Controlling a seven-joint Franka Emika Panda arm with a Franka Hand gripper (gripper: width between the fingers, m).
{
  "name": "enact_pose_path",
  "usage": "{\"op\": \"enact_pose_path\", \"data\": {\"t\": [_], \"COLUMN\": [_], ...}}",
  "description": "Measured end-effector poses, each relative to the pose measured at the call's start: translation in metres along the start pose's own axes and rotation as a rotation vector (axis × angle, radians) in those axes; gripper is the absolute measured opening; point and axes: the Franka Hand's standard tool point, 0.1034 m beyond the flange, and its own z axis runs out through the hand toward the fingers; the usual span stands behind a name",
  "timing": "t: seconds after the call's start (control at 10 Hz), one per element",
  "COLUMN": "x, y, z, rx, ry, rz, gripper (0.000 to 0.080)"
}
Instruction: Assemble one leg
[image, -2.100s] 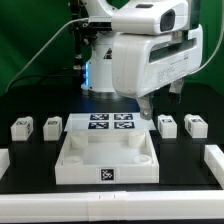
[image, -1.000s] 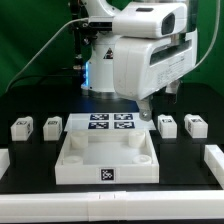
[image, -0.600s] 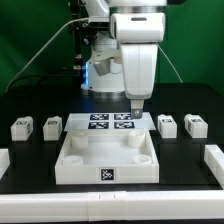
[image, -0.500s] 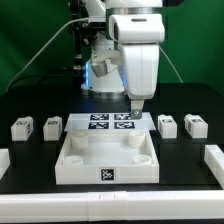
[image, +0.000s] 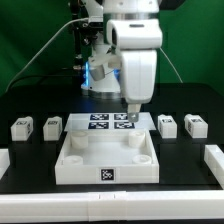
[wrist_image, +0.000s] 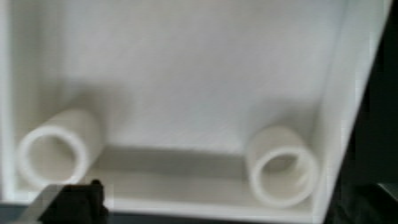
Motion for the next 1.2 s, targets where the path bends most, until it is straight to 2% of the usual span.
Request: {"op": "enact_pose_path", "data": {"t": [0.1,0.3,0.5,0.8,0.9,1.0,1.1,1.2], "x": [-0.01,-0.022,-0.023,-0.025,-0.025,-0.025,-0.025,-0.025], "y": [-0.017,-0.035,-0.034,-0.033,-0.033,-0.033,-0.033,-0.033], "z": [0.01,0.032,0.051,0.055,0.055,0.055,0.055,0.055], "rx": [0.014,0.03,0.053,0.057,0.057,0.057,0.058,0.058], "ry": [0.0,0.009,0.016,0.017,0.017,0.017,0.017,0.017], "rz": [0.011,0.032,0.039,0.044,0.044,0.044,0.044,0.045], "gripper": [0.065,0.065,0.065,0.0623,0.0446,0.0446,0.0262,0.0127]}}
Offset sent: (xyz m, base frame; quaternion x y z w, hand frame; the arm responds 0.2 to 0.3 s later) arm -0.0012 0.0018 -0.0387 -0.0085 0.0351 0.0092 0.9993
